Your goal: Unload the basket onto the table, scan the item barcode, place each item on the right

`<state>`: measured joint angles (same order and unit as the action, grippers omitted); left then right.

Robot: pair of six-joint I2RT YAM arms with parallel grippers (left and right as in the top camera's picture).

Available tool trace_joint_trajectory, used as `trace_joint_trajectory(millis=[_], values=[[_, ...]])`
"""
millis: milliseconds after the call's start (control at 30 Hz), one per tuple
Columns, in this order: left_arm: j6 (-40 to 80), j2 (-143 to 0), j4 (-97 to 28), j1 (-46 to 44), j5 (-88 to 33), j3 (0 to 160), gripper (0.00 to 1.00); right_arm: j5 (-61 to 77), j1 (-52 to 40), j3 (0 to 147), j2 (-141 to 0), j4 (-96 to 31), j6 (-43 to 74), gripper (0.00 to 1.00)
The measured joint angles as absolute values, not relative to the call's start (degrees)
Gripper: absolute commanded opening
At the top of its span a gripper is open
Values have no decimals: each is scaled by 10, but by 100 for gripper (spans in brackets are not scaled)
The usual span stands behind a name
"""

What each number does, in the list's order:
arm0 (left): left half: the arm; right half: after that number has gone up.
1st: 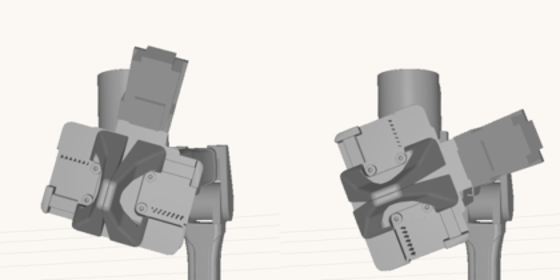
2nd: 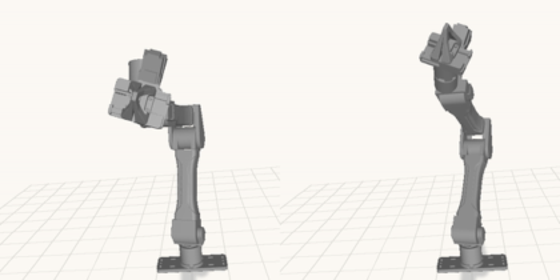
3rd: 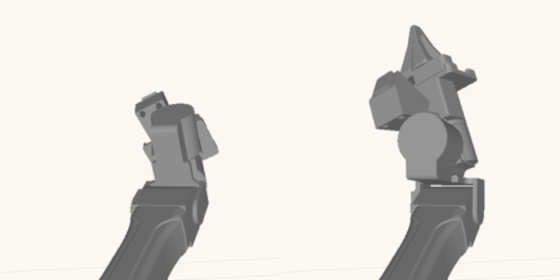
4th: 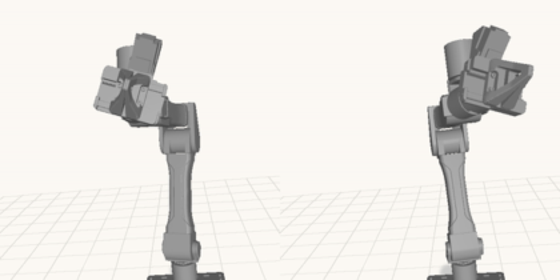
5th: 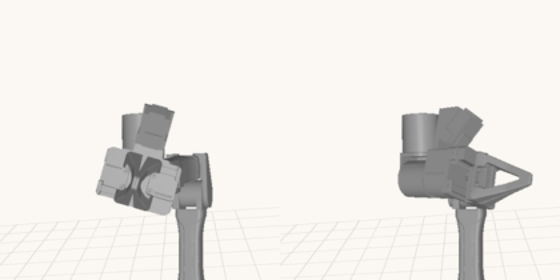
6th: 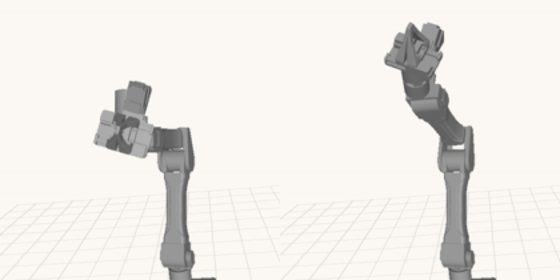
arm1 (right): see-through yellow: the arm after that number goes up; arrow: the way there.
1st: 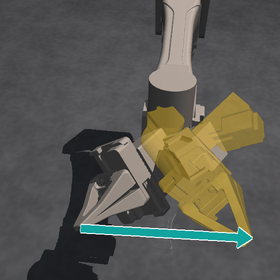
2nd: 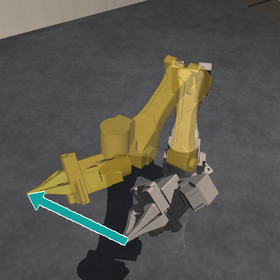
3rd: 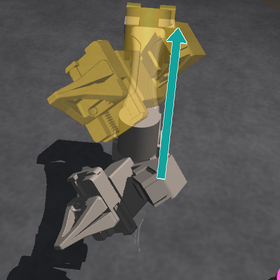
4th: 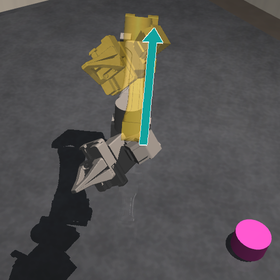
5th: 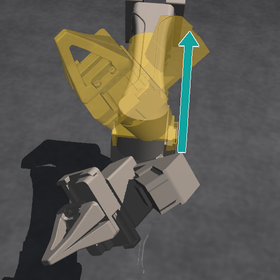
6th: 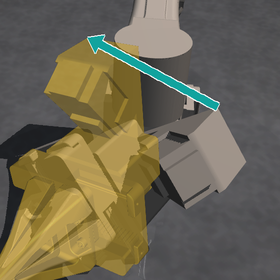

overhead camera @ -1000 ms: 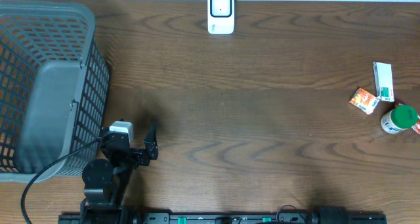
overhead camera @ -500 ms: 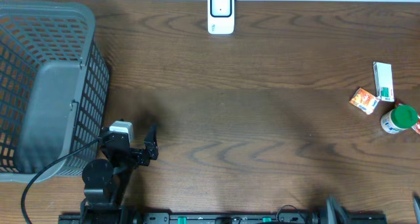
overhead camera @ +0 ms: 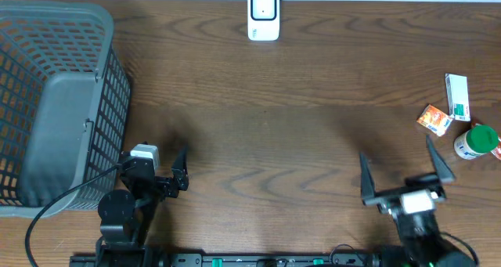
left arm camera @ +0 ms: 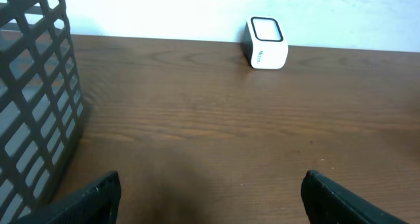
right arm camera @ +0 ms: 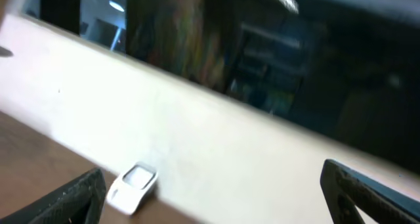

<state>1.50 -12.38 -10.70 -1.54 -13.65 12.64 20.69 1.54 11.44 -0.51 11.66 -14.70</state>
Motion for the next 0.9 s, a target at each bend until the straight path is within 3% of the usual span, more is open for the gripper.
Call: trace_joint_trajectory(millis=[267,633,900], values=[[15,-124,-107,-16,-136,126,87,134,-11,8,-5,123,-93,99],[15,-124,-107,-16,-136,126,87,110,-12,4,-5,-32,-95,99],[15,-124,-107,-16,-136,126,87,99,-12,4,-5,-32,-89,99]])
